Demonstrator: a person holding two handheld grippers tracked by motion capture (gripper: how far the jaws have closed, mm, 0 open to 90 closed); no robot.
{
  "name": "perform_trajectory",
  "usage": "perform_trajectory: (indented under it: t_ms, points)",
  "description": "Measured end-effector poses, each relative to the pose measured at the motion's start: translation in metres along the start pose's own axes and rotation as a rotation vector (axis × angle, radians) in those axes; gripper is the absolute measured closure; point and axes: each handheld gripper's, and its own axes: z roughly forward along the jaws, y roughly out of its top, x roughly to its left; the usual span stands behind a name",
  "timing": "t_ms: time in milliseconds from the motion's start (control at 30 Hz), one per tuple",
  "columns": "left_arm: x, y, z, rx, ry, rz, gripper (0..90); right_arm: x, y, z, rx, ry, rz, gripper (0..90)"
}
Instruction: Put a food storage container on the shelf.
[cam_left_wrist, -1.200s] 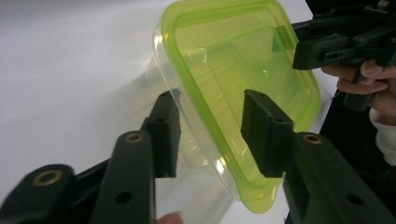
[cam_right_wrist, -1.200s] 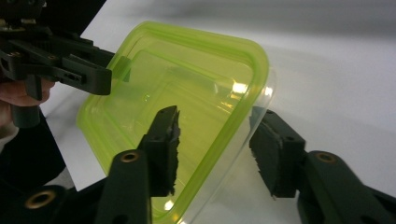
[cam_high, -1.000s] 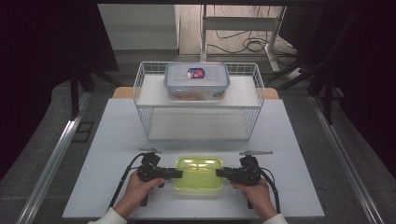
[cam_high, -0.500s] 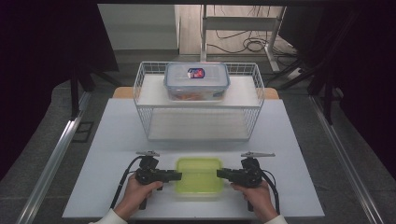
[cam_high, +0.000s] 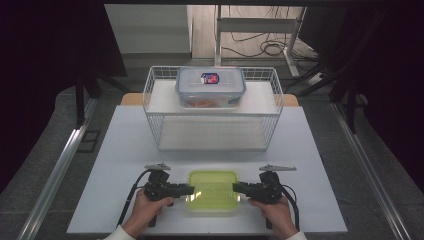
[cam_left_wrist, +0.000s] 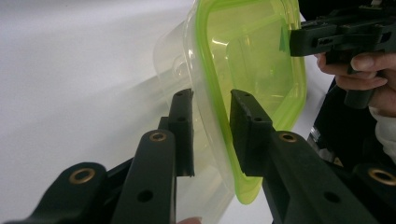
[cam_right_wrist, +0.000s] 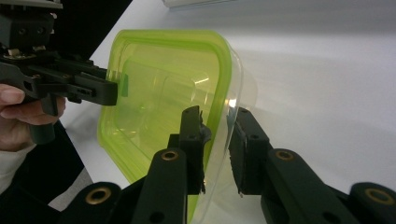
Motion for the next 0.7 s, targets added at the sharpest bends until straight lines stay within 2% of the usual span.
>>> perform_trajectory:
  t_ms: [133, 533, 700]
  points:
    - [-0.004, -0.001, -0.001, -0.006, 0.011, 0.01, 73.8, 0.0, -0.001, -0.003, -0.018, 0.008, 0.011, 78.9]
    - [-0.007, -0.001, -0.007, -0.044, 0.0, 0.031, 76.1, 0.003, -0.002, -0.006, -0.032, 0.009, -0.023, 79.8]
    - [-0.01, -0.001, -0.01, -0.052, 0.011, 0.059, 76.1, 0.007, -0.001, -0.007, -0.049, 0.005, -0.044, 79.8]
